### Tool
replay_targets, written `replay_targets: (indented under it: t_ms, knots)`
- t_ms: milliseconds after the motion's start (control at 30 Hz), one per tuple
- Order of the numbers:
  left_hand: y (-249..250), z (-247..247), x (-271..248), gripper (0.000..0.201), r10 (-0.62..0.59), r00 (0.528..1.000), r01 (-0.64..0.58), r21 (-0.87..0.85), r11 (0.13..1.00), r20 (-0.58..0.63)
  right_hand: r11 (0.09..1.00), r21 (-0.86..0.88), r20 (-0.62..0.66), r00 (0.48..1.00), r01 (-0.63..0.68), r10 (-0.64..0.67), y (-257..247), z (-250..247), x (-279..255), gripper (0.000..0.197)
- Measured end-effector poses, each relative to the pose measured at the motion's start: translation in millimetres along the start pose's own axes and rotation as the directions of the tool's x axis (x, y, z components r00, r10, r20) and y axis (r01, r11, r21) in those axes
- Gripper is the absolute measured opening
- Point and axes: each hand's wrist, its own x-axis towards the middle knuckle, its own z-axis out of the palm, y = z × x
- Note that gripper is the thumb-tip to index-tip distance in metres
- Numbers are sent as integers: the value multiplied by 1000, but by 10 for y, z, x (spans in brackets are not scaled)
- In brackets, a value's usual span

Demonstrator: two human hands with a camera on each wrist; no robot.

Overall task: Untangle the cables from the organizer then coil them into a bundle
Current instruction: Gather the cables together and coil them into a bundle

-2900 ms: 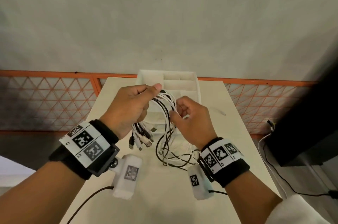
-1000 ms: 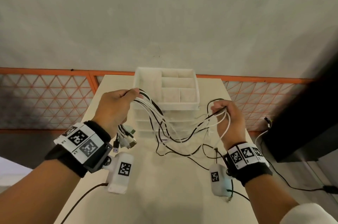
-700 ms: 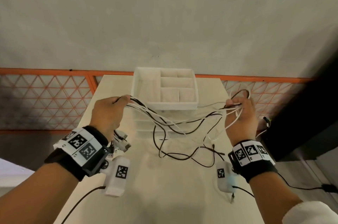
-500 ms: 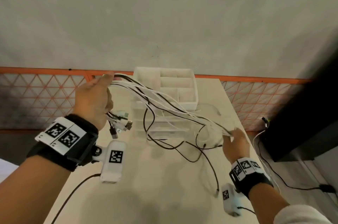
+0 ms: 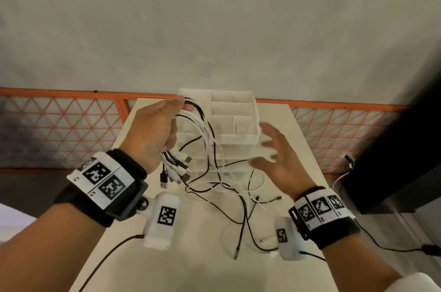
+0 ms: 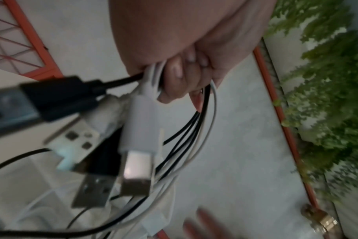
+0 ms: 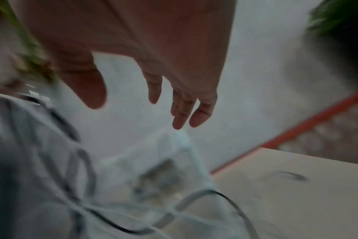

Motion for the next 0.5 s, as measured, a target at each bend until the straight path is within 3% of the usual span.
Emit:
replay_targets:
  t_ms: [100,167,200,300,333,433,500]
  knots:
    - [46,168,-111,35,-9,994,-1,83,997,112,979,47,106,974,198,-202,-534,253,17,110]
    - [100,253,-182,38,-6,982,-15,112,994,188,970,29,80,967,241,-242,-690,480,87,102]
    - [136,269,-208,40,-1,975,-21,99,995,223,972,39,21,972,232,-233,-689,565,144,87]
    - [237,171,-193,45,37,971,-42,18,999,234,997,55,-109,993,60,-54,-434,660,291,21]
    - [264,95,-178,42,47,981,-47,-5,999,190,998,61,-102,994,-28,34,-295,654,315,14]
    - [186,-163,-111,33,69,996,-72,53,996,48,968,-15,-99,964,-250,247,50,520,319,15]
    - [-6,-278,-74,32,23,999,-19,134,991,-28,964,18,-172,949,-266,266,117,392,339,11]
